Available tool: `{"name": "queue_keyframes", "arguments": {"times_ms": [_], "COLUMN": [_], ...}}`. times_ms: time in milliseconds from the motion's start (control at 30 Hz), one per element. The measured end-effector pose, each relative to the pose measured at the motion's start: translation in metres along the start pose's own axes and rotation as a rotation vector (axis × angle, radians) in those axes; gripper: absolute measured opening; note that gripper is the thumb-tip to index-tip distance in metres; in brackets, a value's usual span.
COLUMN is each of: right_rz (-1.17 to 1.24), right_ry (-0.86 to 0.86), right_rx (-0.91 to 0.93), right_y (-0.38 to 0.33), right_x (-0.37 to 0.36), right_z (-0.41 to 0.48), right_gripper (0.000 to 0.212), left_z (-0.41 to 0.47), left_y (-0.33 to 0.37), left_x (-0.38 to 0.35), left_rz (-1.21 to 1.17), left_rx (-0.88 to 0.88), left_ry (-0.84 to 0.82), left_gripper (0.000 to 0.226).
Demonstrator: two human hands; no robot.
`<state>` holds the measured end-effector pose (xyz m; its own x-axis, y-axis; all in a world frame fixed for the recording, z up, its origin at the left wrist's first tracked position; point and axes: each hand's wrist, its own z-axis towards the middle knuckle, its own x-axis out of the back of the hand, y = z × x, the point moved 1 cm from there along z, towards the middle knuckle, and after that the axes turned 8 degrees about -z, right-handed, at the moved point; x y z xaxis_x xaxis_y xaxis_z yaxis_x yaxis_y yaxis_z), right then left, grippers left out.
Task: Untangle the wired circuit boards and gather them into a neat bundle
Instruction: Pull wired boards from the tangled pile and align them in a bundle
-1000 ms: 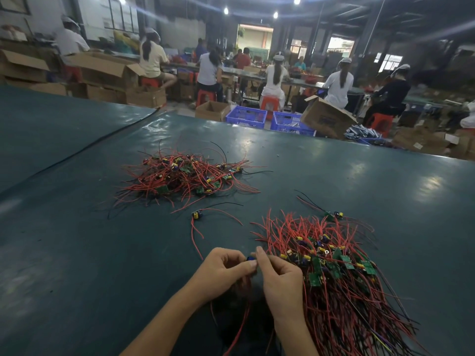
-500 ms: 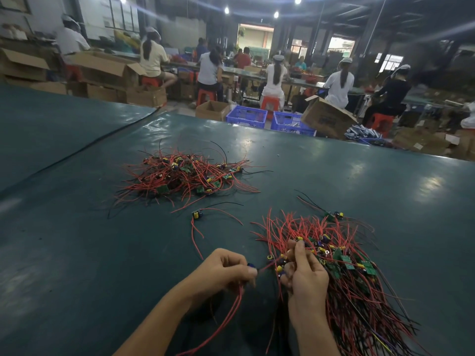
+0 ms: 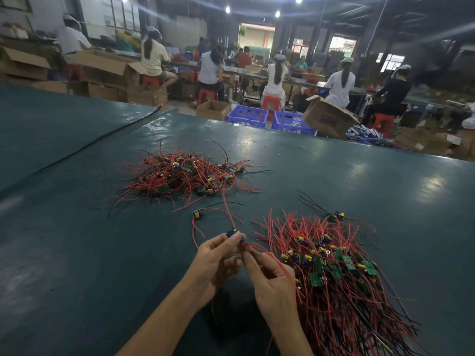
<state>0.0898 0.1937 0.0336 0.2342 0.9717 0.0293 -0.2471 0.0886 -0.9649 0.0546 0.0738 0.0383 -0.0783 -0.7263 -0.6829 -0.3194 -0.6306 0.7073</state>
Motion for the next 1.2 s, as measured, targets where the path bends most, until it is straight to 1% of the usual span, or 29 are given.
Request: {"name": "queue_keyframes", "arguments": {"times_ms": [67, 133, 200, 333, 467, 533, 600, 733, 867, 1067, 1200], "right_rz": [-0.027, -0.044, -0.048, -0.029, -0.052, -0.092, -0.124, -0.119, -0.091, -0.12, -0.116], "right_ry": [0.04, 0.061, 0.095, 0.166, 0.187, 0.177, 0.163, 0.162, 0.199, 0.282, 0.272], "right_rx": [-0.021, -0.028, -0.015, -0.042, -0.044, -0.023, -0.007, -0.02, -0.055, -0.052, -0.055], "right_y": [0.0, -0.001, -0.001, 0.0, 0.001, 0.0, 0.0, 0.0, 0.0, 0.004, 0.005], "right_x": [0.0, 0.003, 0.005, 0.007, 0.008, 0.007, 0.006, 0.005, 0.007, 0.009, 0.01], "right_z": [0.0, 0.0, 0.0, 0.001, 0.0, -0.002, -0.002, -0.002, 0.0, 0.001, 0.002], "right_gripper": [0.022, 0.014, 0.014, 0.016, 0.019, 0.02, 0.02, 0.019, 0.016, 0.021, 0.022], "left_z": [-0.001, -0.002, -0.003, -0.005, -0.006, -0.006, -0.006, -0.005, -0.005, -0.005, -0.004], "left_y": [0.0, -0.001, -0.002, -0.004, -0.005, -0.006, -0.006, -0.01, -0.011, -0.013, -0.012], "left_x": [0.0, 0.0, -0.001, -0.004, -0.004, -0.003, -0.003, -0.005, -0.006, -0.009, -0.008], "left_rz": [0.034, 0.088, 0.115, 0.204, 0.289, 0.287, 0.259, 0.254, 0.276, 0.397, 0.385], "left_rx": [-0.02, -0.037, -0.037, -0.05, -0.052, -0.048, -0.035, -0.023, -0.054, -0.147, -0.135], "left_ry": [-0.018, -0.041, -0.064, -0.089, -0.089, -0.088, -0.09, -0.076, -0.06, 0.021, -0.013], "left_gripper": [0.035, 0.027, 0.022, 0.028, 0.033, 0.036, 0.033, 0.036, 0.039, 0.041, 0.038]}}
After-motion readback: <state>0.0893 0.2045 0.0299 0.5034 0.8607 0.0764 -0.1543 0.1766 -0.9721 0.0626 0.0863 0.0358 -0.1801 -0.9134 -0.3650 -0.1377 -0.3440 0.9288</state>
